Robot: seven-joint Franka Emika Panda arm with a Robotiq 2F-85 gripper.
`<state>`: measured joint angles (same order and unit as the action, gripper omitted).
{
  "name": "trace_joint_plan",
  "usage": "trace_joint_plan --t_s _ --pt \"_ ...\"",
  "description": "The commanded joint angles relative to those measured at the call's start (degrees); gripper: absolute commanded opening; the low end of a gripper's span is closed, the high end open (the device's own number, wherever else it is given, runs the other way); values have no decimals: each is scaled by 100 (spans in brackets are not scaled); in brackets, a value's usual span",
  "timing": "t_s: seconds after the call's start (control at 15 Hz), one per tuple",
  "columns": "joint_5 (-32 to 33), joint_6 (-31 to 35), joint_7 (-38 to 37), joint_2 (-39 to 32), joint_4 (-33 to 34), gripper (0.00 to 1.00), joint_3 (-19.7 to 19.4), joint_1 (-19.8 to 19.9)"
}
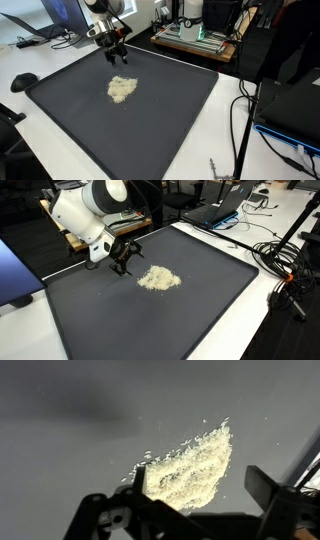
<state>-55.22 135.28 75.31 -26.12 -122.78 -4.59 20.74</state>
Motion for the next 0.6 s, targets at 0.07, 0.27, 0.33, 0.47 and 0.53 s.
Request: trace_joint_plan --t_s 0.07,0.27,0.33,0.47,0.53 --pt "27 614 -251 456 -456 100 -63 -400" --pt "137 934 -291 572 -572 100 -39 -567" --pt "172 1047 -299 608 -613 100 -34 -623" --pt "266 1276 -287 668 -688 100 -16 -729" --pt "314 1426 -288 710 -746 100 -3 -789"
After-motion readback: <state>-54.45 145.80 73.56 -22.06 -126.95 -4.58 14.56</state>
